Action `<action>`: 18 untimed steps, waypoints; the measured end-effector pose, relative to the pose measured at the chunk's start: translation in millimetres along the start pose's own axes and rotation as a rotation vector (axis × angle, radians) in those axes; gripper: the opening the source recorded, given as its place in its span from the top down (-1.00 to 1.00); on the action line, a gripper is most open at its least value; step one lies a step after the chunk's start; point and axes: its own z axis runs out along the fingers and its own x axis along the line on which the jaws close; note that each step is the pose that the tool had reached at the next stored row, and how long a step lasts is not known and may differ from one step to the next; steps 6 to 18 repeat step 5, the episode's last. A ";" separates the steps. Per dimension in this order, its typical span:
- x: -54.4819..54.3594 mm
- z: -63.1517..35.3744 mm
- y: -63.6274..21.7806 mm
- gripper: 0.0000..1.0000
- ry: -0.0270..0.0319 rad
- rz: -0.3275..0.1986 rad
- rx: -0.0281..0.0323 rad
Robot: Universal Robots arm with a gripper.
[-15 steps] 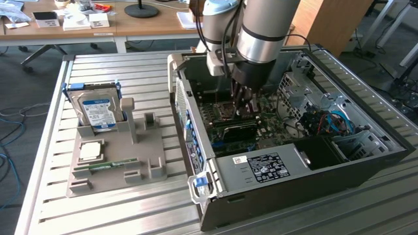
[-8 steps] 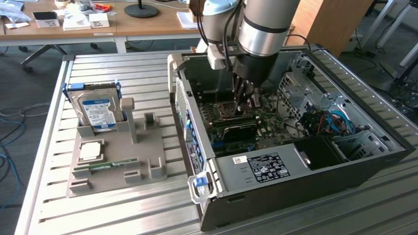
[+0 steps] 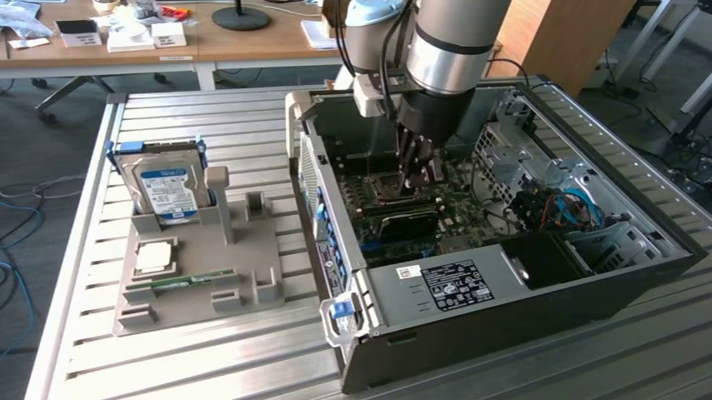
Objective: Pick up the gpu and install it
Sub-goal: 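Press down on the gpu until it lock into place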
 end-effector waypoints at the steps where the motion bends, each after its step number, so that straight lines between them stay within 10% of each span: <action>1: 0.0 0.0 0.0 0.79 0.0000 0.000 0.0000; 18: 0.0 0.0 0.0 0.79 0.0000 0.000 0.0000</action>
